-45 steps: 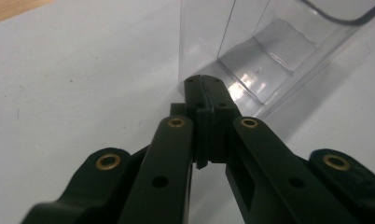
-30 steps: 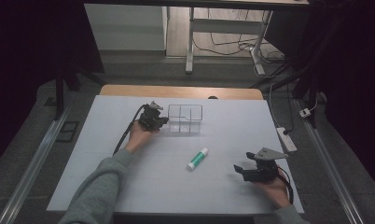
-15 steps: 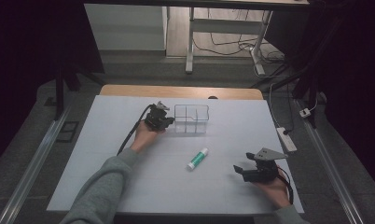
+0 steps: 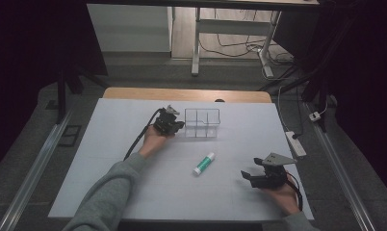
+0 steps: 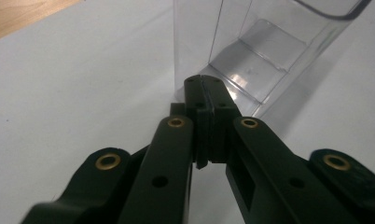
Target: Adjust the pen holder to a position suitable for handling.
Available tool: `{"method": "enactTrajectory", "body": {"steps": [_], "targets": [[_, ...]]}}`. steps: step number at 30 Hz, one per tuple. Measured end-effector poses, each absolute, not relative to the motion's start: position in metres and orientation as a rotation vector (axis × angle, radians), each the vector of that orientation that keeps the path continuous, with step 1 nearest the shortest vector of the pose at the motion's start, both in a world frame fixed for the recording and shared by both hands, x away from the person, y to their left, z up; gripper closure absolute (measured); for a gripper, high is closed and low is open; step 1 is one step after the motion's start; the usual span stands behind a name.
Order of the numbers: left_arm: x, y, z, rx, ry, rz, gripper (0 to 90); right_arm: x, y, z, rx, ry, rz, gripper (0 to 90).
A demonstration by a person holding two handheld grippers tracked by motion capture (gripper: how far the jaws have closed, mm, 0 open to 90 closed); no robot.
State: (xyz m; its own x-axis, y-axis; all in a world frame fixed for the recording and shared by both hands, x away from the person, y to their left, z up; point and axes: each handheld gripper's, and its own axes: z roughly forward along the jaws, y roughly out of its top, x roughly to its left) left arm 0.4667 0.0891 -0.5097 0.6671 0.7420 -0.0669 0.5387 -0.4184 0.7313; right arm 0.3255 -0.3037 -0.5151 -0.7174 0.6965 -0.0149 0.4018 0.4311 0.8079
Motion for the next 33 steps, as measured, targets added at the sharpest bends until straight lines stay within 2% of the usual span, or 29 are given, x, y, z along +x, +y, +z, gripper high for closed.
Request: {"method": "enactTrajectory", "body": {"steps": [21, 27, 33], "targets": [[0.472, 0.084, -0.511, 2.09, 0.98, 0.344, 88.5, 0.325, -0.303, -0.516, 0.924, 2.356, 1.16, 21.7], [0.463, 0.1, -0.5, 2.065, 0.977, 0.34, 88.7, 0.323, -0.304, -0.514, 0.917, 2.332, 1.178, 22.0], [0.437, 0.114, -0.488, 2.099, 0.935, 0.369, 86.8, 0.322, -0.304, -0.514, 0.903, 2.333, 1.183, 22.4]]}}
